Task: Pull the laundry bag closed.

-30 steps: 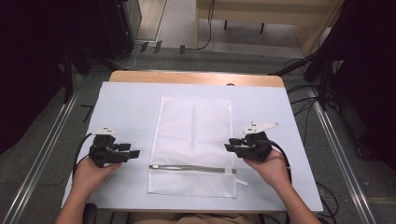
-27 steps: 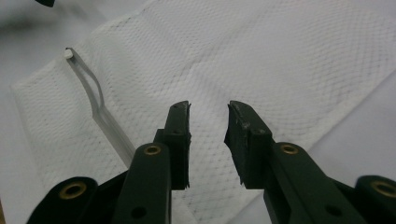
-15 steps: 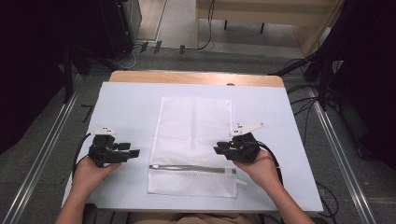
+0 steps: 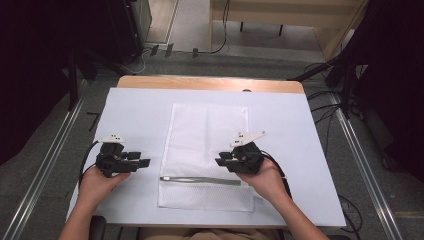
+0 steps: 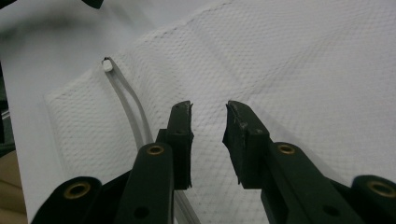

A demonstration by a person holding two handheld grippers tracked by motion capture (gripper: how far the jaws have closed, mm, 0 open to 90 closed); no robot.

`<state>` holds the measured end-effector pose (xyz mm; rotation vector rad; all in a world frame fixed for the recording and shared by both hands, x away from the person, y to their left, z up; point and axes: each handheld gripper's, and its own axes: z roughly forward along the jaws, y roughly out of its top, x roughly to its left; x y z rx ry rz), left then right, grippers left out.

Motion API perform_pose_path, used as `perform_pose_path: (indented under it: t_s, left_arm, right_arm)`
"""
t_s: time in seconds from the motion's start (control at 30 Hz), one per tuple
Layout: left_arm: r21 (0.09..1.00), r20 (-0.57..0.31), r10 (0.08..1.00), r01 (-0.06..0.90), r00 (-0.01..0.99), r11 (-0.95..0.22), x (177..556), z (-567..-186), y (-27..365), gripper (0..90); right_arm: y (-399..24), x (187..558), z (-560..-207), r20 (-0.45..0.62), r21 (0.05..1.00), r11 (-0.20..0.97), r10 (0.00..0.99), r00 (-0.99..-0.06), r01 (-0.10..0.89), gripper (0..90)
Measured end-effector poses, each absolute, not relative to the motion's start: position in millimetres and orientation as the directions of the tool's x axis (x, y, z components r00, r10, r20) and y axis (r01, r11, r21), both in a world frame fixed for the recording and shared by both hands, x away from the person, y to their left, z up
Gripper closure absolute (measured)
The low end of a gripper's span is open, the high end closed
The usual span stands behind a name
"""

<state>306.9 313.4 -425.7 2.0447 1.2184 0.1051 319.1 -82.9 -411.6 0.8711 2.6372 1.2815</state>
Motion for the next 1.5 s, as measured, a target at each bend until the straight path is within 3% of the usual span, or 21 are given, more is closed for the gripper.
perform_pose_path:
  t_s: [1.03, 1.5]
  left_arm:
    - [0.631, -0.296, 0.78, 0.726, 0.551, -0.274, 309.9, -425.8, 312.6, 43.0]
    - [0.636, -0.302, 0.78, 0.725, 0.548, -0.264, 311.6, -426.4, 314.8, 42.5]
  right_arm:
    - [-15.3, 319.1, -415.8, 0.202, 0.727, 0.535, 0.433, -0.878, 0.431, 75.0]
    - [19.2, 315.9, -433.3, 0.238, 0.701, 0.565, 0.39, -0.889, 0.436, 78.6]
